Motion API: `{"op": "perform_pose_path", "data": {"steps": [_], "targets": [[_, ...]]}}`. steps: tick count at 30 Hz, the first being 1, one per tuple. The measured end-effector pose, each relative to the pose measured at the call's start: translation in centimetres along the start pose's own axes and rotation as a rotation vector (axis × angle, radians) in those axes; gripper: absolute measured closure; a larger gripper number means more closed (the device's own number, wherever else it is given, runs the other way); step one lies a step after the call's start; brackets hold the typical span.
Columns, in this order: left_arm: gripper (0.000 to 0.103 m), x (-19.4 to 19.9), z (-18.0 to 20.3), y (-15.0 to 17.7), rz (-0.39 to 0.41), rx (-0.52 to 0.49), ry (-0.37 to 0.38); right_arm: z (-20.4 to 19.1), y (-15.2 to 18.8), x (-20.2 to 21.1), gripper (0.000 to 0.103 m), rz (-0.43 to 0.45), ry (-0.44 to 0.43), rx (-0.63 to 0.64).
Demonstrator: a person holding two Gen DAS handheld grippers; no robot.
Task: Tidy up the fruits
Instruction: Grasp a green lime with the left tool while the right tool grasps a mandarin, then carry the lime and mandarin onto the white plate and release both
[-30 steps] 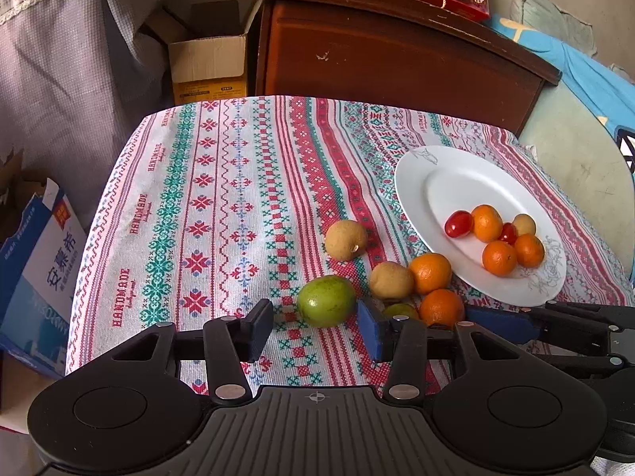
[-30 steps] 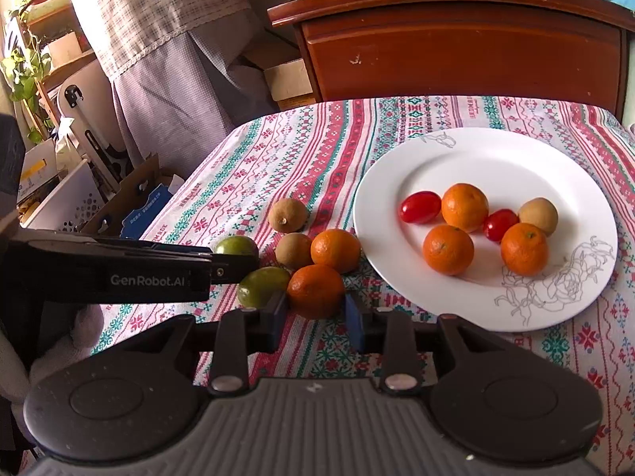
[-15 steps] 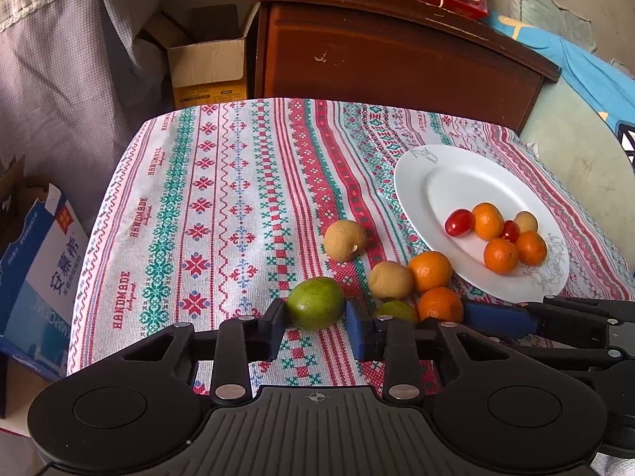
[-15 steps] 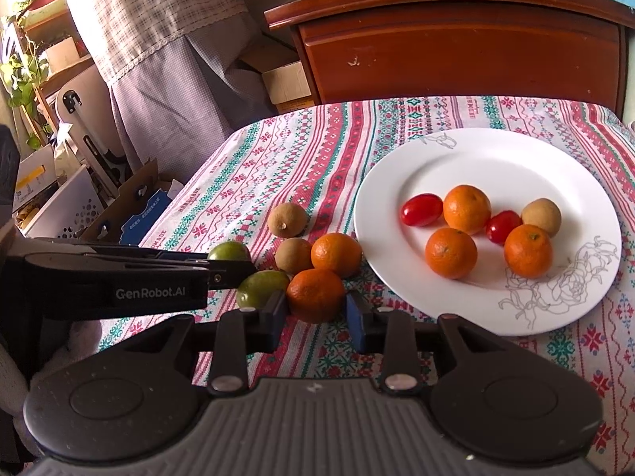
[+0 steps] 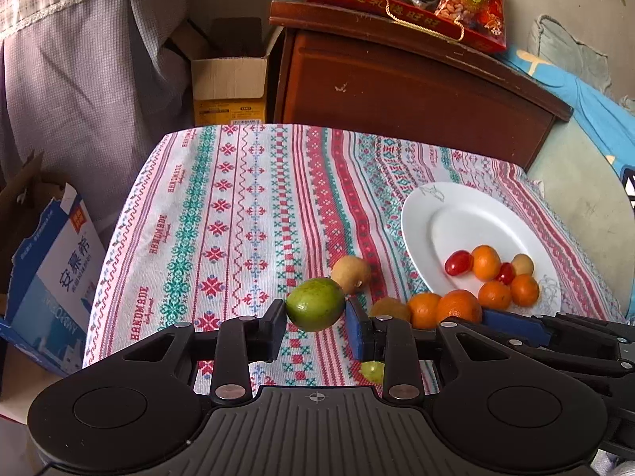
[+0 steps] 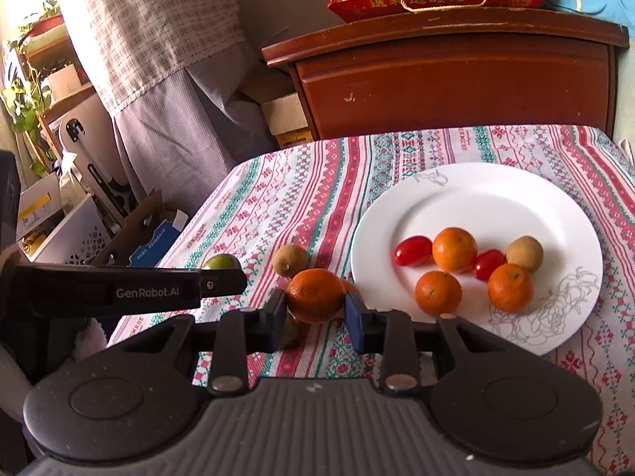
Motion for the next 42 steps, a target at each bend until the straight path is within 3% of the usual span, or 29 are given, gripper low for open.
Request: {"op": "perform_pose_path", "data": {"steps": [17, 42], "targets": [[0.074, -1.3, 5.1, -4.1, 0.099, 0.011, 0.101, 5.1, -5.5, 1.9, 0.071, 0.134, 0.128, -0.031], [0.072, -8.3, 9.0, -3.2, 0.026, -0.010, 0.149, 10.0, -3.8, -2.0, 0.069, 0.026, 0.229, -0.073]]}}
Point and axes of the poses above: each gripper's, at about its wrist camera, not at the fingertips, and x roughly against the way its jaws point, z to its right, y to its underside, the point moved 1 cm from there along -x, roughly the way its jaws point, and after that the axes turned 13 degrees about z, right-handed, at the moved point
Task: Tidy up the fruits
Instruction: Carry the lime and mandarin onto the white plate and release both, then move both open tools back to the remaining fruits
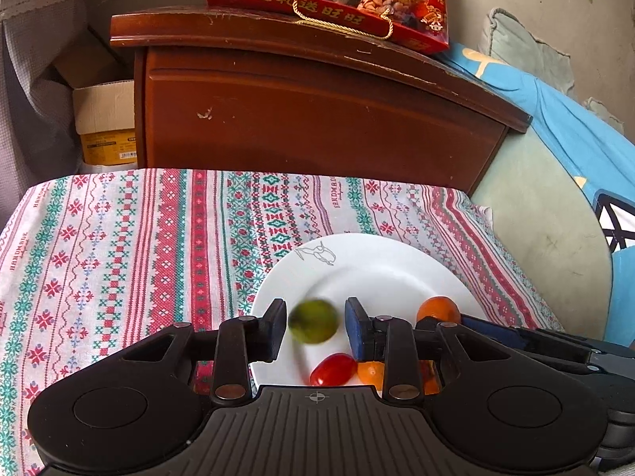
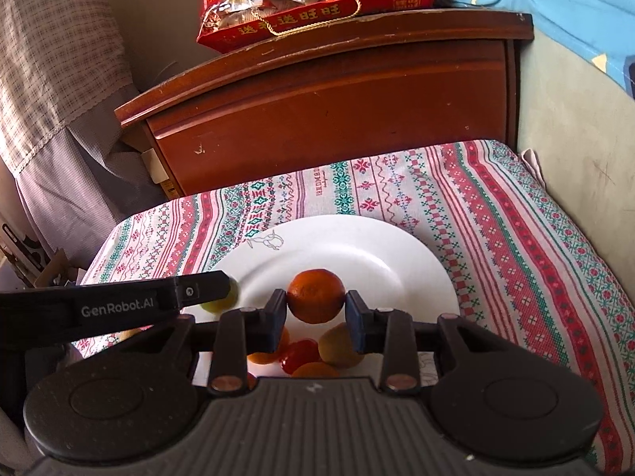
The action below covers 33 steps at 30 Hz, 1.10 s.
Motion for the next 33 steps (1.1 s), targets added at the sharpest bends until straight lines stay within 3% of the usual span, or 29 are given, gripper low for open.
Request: {"op": "perform_pose_path", "data": {"steps": [10, 11, 18, 33], "targets": [[0.066, 1.9, 0.1, -1.9, 0.031, -0.006, -0.026, -0.7, -1.2, 1.5, 0.066, 0.040, -0.003, -0.004], [0.063, 2.3, 0.0, -2.2, 0.035, -0.001, -0.031, -0.9, -1.3, 1.8, 0.066, 0.043, -0.005, 0.000], [0.062, 5.7, -2.3, -3.4, 0.039, 0.061, -0.069, -3.0, -1.2, 4.0, 0.065, 0.043, -0.065, 0.035], [0.062, 11.4, -5.0, -0.4, 0.026, 0.054, -0.131, -6.6, 2.5, 7.1, 0.060, -0.018, -0.140, 0.068]]}}
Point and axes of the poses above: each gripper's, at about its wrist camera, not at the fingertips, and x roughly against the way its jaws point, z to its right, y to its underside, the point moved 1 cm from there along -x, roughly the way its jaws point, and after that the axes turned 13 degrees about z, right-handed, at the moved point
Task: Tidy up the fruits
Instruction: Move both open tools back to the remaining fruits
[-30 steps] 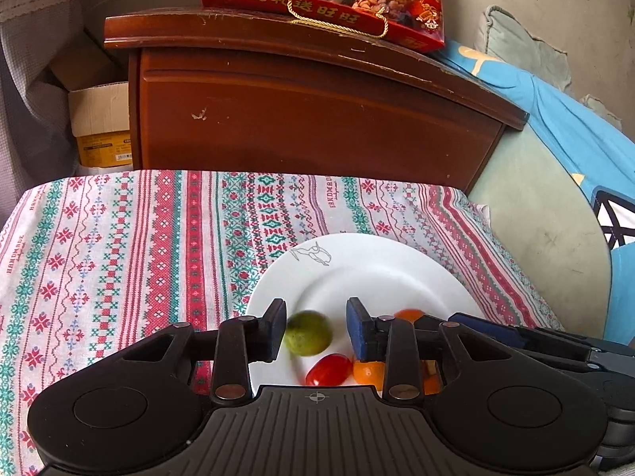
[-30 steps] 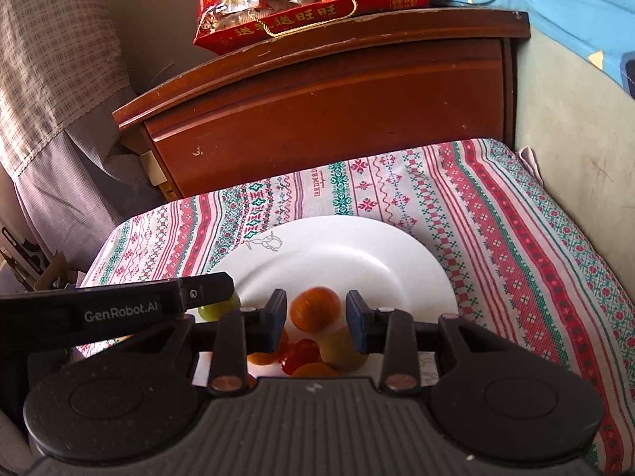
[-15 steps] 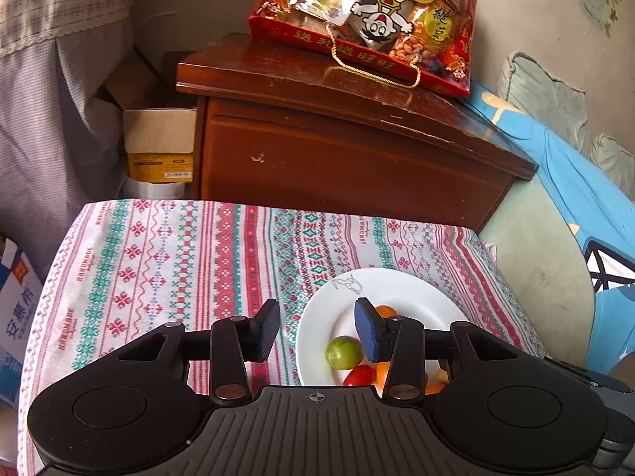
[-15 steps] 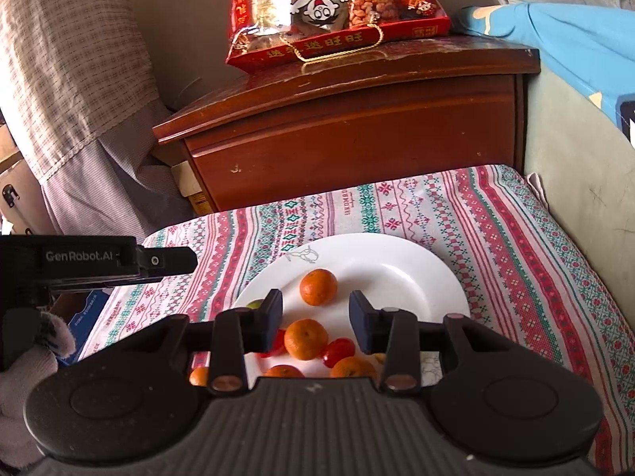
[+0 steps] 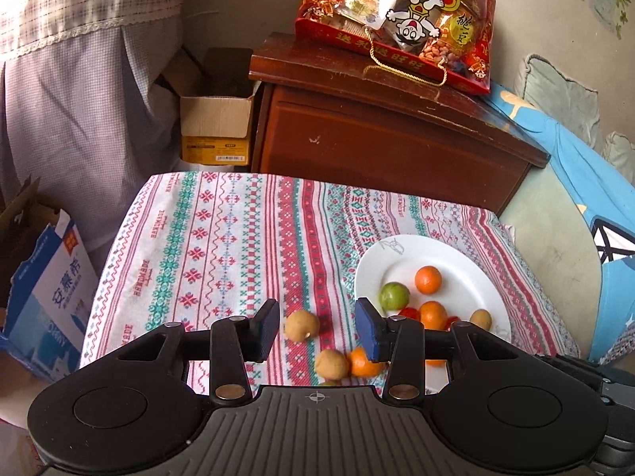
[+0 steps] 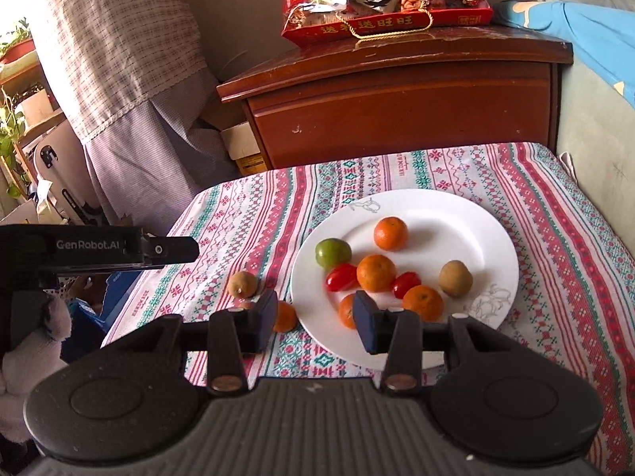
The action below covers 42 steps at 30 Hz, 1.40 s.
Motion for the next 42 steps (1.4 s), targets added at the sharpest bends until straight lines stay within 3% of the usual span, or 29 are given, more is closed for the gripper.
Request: {"op": "perform_pose_path", "data": {"steps": [9, 22, 29, 30, 36, 42], "targets": [[0.062, 0.4, -0.8, 3.3, -0.062, -0.045, 0.007, -1.6, 1.6, 0.0, 0.060, -0.018, -0.018, 0.066], [0.063, -1.3, 0.6, 6.2, -0.091, -0.141, 0.067, -1.5, 2.0, -1.2, 0.062, -0.012, -0.032, 0.050], [0.066, -2.0, 0.9, 7.2, -0.094, -0.163, 0.082, -1.7, 2.0, -2.5, 0.064, -0.013, -0.048, 0.048], [0.072, -2.0, 1.0, 7.3, -0.094, -0.171, 0.084, -1.6, 2.0, -2.7, 0.064, -0.014, -0.051, 0.046], [0.077, -1.5, 0.5, 7.3, -0.084, -0.181, 0.075, -1.7, 2.4, -3.7, 0.065, -0.026, -0.055, 0.049], [0.079, -0.6, -1.2, 6.3, -0.057, -0.139, 0.014, -2.6, 2.7, -4.4, 0.064, -0.016, -0.064, 0.092]]}}
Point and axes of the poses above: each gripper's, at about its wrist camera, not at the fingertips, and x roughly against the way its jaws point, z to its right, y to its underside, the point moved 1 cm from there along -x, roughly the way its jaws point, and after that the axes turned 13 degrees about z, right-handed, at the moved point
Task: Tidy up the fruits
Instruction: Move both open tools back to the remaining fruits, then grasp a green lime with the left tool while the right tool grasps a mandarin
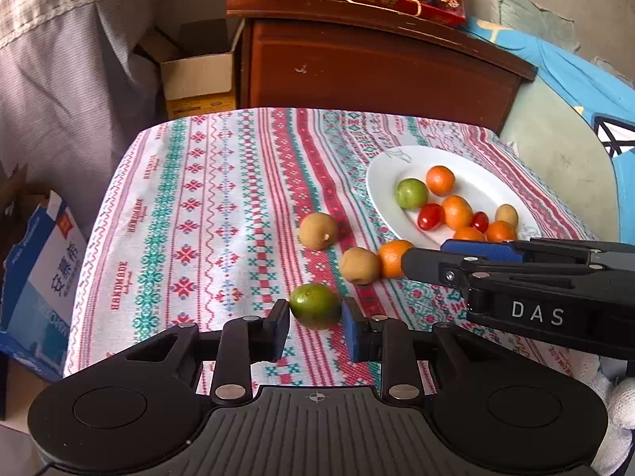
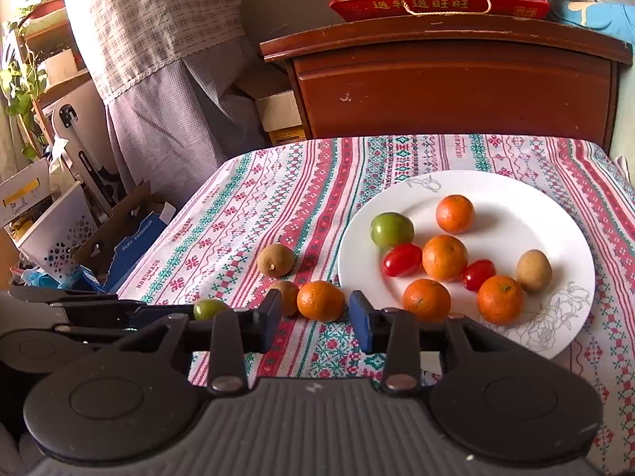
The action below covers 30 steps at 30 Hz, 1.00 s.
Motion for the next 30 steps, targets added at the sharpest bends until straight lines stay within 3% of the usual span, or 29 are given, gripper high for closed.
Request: {"op": "perform_pose_path", "data": {"steps": [6, 15, 30], "targets": [[0.079, 0.4, -1.6, -0.4, 0.012, 0.046, -0.042, -0.6, 0.4, -0.8, 0.066, 0.006, 0.016, 0.066], [0.079, 0.0, -1.6, -0.3, 0.000, 0.062, -0.037, -1.0, 0.8, -1.8, 0.075, -0.001, 0.016, 0.096], [0.073, -1.8, -1.4, -0.8, 0.035, 0.069, -0.060, -1.1, 0.8, -1.6, 0.073, -0.022, 0.009, 0.082]]}}
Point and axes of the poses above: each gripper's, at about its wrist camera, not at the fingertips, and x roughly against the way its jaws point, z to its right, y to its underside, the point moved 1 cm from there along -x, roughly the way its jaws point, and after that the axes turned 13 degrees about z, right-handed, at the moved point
